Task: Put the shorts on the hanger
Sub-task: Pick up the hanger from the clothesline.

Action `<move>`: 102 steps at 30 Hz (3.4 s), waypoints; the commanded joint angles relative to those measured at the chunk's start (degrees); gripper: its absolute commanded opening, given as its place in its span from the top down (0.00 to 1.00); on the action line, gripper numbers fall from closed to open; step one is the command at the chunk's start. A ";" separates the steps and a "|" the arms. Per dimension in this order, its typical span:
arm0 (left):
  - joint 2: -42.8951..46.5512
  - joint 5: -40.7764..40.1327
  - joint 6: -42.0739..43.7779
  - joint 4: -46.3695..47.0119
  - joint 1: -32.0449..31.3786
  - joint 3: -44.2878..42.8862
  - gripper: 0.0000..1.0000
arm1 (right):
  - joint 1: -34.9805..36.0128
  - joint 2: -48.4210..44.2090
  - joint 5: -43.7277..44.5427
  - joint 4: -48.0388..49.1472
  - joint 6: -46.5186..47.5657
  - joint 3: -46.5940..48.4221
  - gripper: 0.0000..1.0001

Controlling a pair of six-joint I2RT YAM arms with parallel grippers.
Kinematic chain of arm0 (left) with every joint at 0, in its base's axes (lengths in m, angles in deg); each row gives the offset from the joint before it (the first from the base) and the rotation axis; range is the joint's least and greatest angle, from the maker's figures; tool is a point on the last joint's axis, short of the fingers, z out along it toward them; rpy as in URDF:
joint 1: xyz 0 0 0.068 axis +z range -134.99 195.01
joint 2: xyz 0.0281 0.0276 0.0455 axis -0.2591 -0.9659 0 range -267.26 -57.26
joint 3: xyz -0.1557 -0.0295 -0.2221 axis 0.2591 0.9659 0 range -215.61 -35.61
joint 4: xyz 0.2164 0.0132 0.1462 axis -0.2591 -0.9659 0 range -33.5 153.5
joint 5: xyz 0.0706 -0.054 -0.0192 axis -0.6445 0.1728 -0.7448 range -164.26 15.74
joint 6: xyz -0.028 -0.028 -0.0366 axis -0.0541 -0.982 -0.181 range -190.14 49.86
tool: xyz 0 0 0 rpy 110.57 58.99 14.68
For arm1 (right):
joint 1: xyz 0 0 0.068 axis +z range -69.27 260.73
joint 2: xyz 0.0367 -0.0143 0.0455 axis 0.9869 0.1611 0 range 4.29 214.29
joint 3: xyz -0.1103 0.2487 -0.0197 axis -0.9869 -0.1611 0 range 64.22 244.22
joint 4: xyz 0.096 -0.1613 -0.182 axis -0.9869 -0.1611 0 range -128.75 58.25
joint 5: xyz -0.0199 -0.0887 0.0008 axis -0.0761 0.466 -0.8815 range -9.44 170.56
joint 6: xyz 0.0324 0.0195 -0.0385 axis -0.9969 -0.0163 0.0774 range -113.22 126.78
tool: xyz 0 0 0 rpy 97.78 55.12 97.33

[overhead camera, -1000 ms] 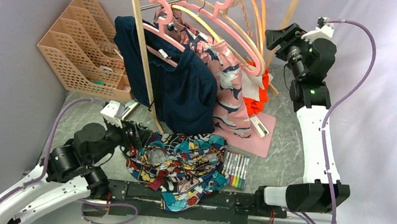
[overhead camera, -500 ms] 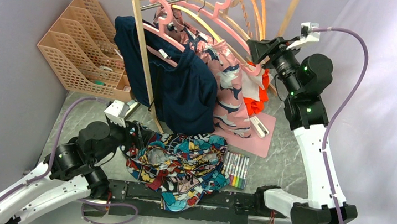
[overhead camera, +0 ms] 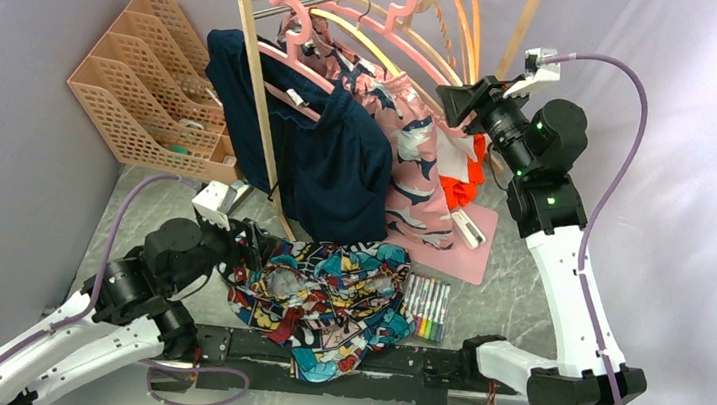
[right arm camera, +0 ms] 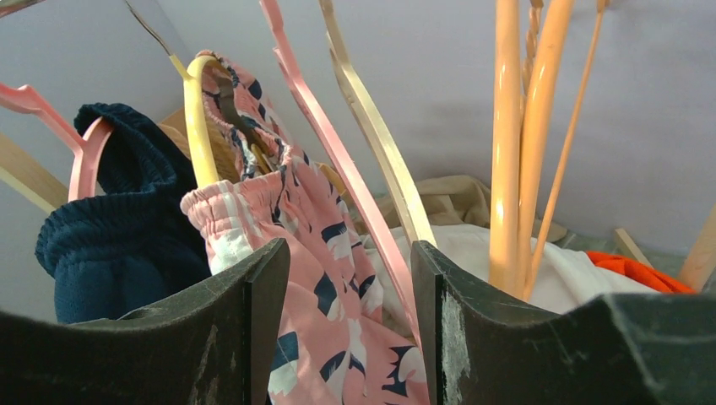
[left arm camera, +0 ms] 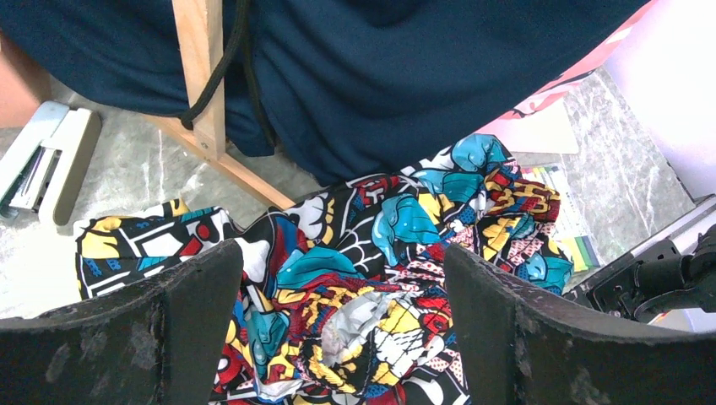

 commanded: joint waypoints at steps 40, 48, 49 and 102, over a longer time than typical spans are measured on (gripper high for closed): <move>-1.02 3.22 1.43 3.04 0.10 0.61 0.09 | 3.57 2.68 -1.72 -5.77 5.08 1.67 0.80; -0.85 3.13 1.34 2.87 0.13 0.61 0.09 | 5.10 3.32 -1.77 -5.23 6.93 2.83 1.00; -0.81 3.13 1.34 2.87 0.08 0.61 0.09 | 5.16 3.24 -1.83 -4.88 7.19 2.83 1.00; -2.94 3.82 1.59 3.00 0.13 0.52 0.09 | 8.24 1.07 9.66 -14.17 12.12 7.61 0.58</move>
